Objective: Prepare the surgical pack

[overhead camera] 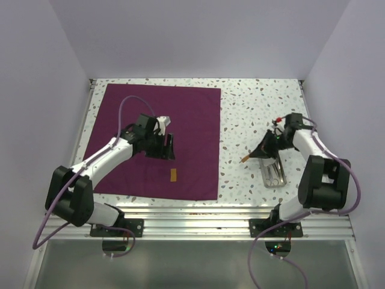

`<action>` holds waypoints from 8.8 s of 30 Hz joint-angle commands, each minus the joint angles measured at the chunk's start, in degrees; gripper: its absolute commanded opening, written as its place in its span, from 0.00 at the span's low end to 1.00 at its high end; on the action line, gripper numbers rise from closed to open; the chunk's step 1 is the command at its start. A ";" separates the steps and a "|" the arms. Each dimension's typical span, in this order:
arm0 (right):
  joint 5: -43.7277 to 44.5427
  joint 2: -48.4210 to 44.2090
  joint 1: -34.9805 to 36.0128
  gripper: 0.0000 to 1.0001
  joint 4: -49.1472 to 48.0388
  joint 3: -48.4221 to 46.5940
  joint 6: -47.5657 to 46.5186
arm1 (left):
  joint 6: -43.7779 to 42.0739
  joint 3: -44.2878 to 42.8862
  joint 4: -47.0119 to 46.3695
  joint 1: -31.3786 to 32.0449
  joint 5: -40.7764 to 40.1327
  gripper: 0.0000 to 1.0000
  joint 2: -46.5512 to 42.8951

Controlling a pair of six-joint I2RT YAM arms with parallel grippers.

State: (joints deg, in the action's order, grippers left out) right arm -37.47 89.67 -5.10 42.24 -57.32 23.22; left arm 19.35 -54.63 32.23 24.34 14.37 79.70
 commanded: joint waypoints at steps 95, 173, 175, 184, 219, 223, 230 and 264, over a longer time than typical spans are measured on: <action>9.44 -0.81 18.99 0.47 7.68 -13.08 -9.25 | 28.20 -16.56 19.19 15.56 -21.49 0.45 27.61; -3.32 20.13 36.40 0.47 -6.46 -24.19 10.96 | 14.91 -6.98 16.46 16.80 -15.87 0.25 2.65; -0.42 18.79 35.60 0.47 -4.20 -23.02 8.97 | 15.62 -6.46 15.76 16.18 -14.64 0.25 2.30; 0.56 14.48 37.10 0.44 -10.95 -15.11 12.99 | 21.34 3.20 6.98 10.03 -1.73 0.24 -1.04; 3.99 6.31 33.76 0.43 -6.82 -8.34 5.08 | 29.69 -16.91 20.60 20.05 -22.81 0.48 24.62; 3.64 6.31 33.49 0.43 -6.91 -7.81 4.81 | 29.08 -15.16 18.76 20.13 -22.02 0.43 24.89; 3.37 6.22 33.32 0.42 -7.17 -7.10 4.81 | 28.28 -14.63 17.52 20.40 -21.31 0.40 26.21; 2.93 6.84 33.14 0.42 -7.61 -6.58 4.82 | 25.38 -15.15 14.97 20.49 -19.12 0.32 28.76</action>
State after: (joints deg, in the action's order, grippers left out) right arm -33.95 98.80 28.32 35.11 -63.94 28.91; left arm 45.67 -69.67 49.65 44.38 -4.97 106.83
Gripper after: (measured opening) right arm 0.421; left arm 0.329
